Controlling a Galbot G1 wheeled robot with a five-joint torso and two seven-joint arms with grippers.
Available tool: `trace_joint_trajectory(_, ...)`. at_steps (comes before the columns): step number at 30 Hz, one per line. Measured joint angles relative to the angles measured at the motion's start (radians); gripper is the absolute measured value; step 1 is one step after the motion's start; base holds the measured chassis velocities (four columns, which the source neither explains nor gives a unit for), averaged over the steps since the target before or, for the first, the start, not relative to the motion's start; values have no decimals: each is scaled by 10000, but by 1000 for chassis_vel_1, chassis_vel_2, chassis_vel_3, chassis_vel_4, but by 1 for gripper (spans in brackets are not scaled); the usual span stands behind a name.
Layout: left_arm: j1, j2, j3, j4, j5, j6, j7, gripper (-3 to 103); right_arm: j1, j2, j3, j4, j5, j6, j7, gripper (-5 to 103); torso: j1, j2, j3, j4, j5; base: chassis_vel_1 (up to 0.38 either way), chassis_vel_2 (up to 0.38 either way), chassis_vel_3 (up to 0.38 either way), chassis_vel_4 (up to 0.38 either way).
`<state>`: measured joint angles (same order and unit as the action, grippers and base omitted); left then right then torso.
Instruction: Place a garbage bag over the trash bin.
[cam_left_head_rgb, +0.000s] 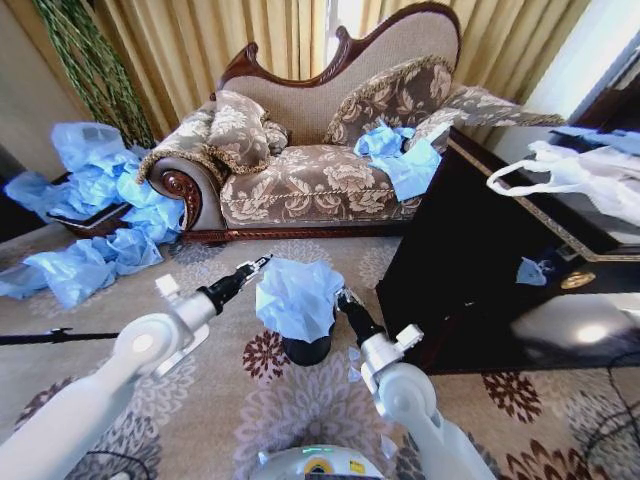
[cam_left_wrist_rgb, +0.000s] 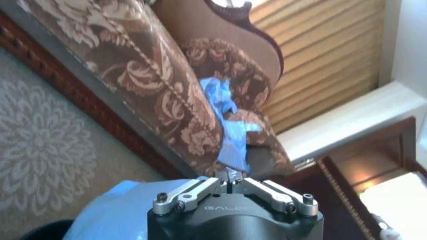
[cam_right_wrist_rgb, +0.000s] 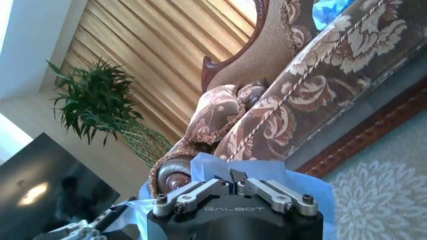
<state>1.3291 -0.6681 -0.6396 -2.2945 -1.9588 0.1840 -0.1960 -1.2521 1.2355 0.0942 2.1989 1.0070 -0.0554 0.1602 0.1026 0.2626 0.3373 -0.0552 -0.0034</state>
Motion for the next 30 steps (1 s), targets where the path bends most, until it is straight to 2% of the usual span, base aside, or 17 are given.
trace_joint_trajectory(1,0,0,0,0,0,0,0,0,0,0,0,0,0,0,0,0,0,0,0,0,0,0,0,0,0)
trace_joint_trajectory(4,958,-304,-846,-500,-62,59,-40,0,-383,-50,-18,386,140,-84,62,0,0,1,0,1,1,0,0,0,0)
trace_joint_trajectory(7,1513,-499,-1044,-689,56,104,-68,0,-720,-53,-41,476,95,-97,58,0,0,1,0,-1,0,0,0,0,0)
trace_joint_trajectory(12,2513,-916,-904,-1021,514,162,-195,0,-1594,34,-84,493,-372,6,-128,0,0,1,0,-1,-1,0,0,0,0)
trace_joint_trajectory(24,4569,-1663,-789,-2043,1152,232,-592,0,-3044,147,-85,1436,-832,150,-329,0,-1,2,0,0,1,0,0,0,0)
trace_joint_trajectory(30,4852,-1814,-951,-2092,1088,205,-886,0,-3472,181,-209,1582,-1084,197,-381,0,-1,2,1,-1,0,0,0,0,0)
